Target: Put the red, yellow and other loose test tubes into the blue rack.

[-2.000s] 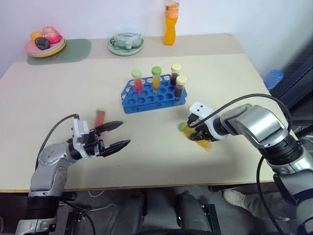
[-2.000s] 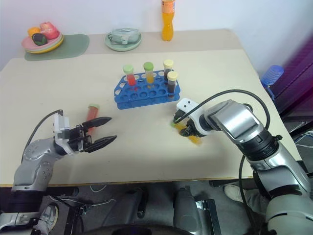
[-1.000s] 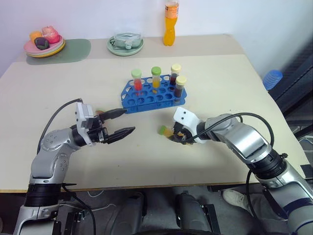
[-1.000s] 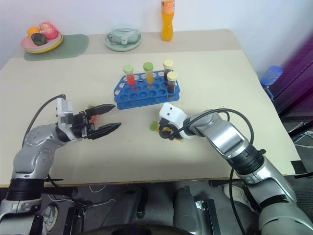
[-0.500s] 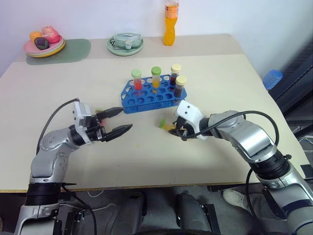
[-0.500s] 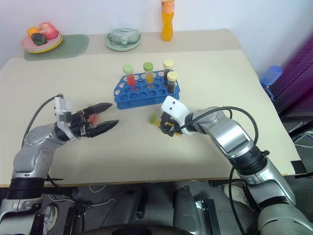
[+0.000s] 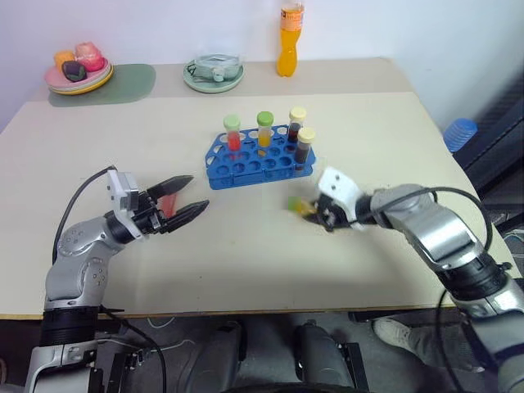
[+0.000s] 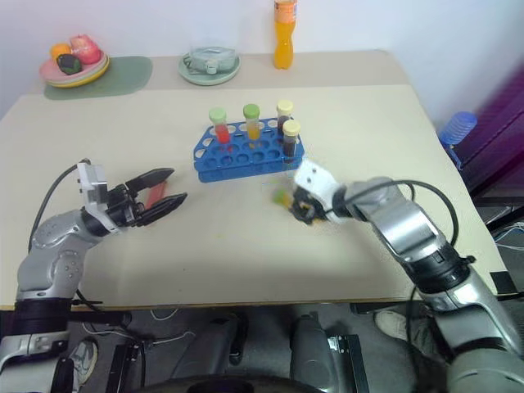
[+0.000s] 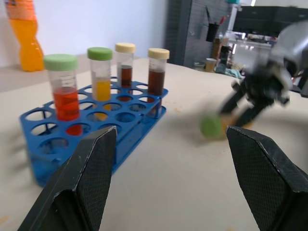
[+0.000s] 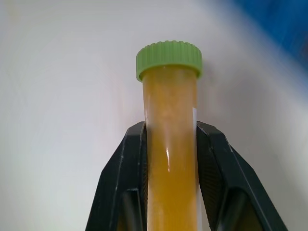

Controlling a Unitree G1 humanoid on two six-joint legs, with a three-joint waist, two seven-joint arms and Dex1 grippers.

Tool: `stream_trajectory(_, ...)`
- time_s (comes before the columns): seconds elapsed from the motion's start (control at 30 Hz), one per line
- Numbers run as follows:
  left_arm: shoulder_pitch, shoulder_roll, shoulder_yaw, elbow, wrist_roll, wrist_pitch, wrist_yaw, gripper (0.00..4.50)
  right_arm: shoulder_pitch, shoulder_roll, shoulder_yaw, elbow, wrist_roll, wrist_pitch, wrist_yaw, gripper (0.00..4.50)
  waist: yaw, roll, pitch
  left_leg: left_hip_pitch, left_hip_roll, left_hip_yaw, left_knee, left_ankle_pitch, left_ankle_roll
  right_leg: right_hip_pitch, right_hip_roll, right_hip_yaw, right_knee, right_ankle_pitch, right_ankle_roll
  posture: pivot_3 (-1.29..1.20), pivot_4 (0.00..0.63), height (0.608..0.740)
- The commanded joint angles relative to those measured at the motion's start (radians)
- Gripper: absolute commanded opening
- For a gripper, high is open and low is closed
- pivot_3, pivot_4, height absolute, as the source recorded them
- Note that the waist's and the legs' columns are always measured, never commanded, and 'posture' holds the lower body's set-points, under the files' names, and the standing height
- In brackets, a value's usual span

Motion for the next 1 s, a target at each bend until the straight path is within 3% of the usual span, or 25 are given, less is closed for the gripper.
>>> stream_trajectory(0.03, -0.003, 0.008, 0.006, -0.035, -0.005, -0.012, -0.01, 3.73, -0.007, -0.077, 0.042, -0.041, -0.043, 0.016, 0.065, 0.81, -0.001, 0.0, 0.0, 0.0, 0.001, 0.0, 0.0, 0.0, 0.0, 0.0, 0.001, 0.0, 0.0, 0.0, 0.0, 0.0, 0.15, 0.74)
stream_trajectory(0.23, 0.002, 0.009, 0.001, -0.042, -0.005, -0.007, -0.018, 3.73, -0.051, -0.151, 0.06, 0.007, -0.057, 0.055, 0.167, 0.81, 0.006, -0.001, 0.0, 0.0, 0.0, 0.0, 0.0, 0.0, 0.0, 0.001, 0.0, -0.001, -0.002, 0.0, 0.0, 0.0, 0.15, 0.74)
stream_trajectory(0.47, -0.002, 0.011, -0.005, -0.038, -0.009, -0.001, -0.031, 3.73, -0.106, -0.115, 0.036, 0.057, -0.038, 0.161, 0.193, 4.2, 0.0, -0.001, 0.0, -0.001, 0.0, 0.0, 0.001, 0.0, 0.0, 0.0, 0.0, 0.0, -0.001, 0.0, 0.0, 0.0, 0.15, 0.74)
stream_trajectory(0.5, -0.004, 0.011, -0.006, -0.036, -0.009, -0.001, -0.033, 3.73, -0.119, -0.11, 0.039, 0.055, -0.03, 0.199, 0.195, 4.44, -0.001, -0.001, 0.0, 0.0, 0.0, 0.0, 0.0, 0.0, 0.0, 0.0, 0.0, 0.0, -0.001, 0.0, 0.0, 0.0, 0.15, 0.74)
stream_trajectory(0.73, -0.009, 0.005, -0.012, -0.008, -0.003, -0.014, -0.053, 3.73, -0.197, -0.071, 0.06, 0.06, -0.008, 0.363, 0.173, 4.44, 0.003, -0.001, 0.0, -0.001, 0.0, 0.0, 0.0, 0.0, 0.0, 0.0, 0.0, 0.0, -0.001, 0.0, 0.0, 0.0, 0.15, 0.74)
stream_trajectory(1.0, -0.001, -0.004, -0.019, -0.003, -0.004, -0.024, -0.068, 3.73, -0.29, -0.036, 0.119, 0.109, -0.028, 0.423, 0.137, 4.44, 0.0, 0.0, 0.0, -0.001, 0.0, 0.0, 0.0, 0.0, 0.0, -0.001, 0.0, 0.0, -0.001, 0.0, 0.0, 0.0, 0.15, 0.74)
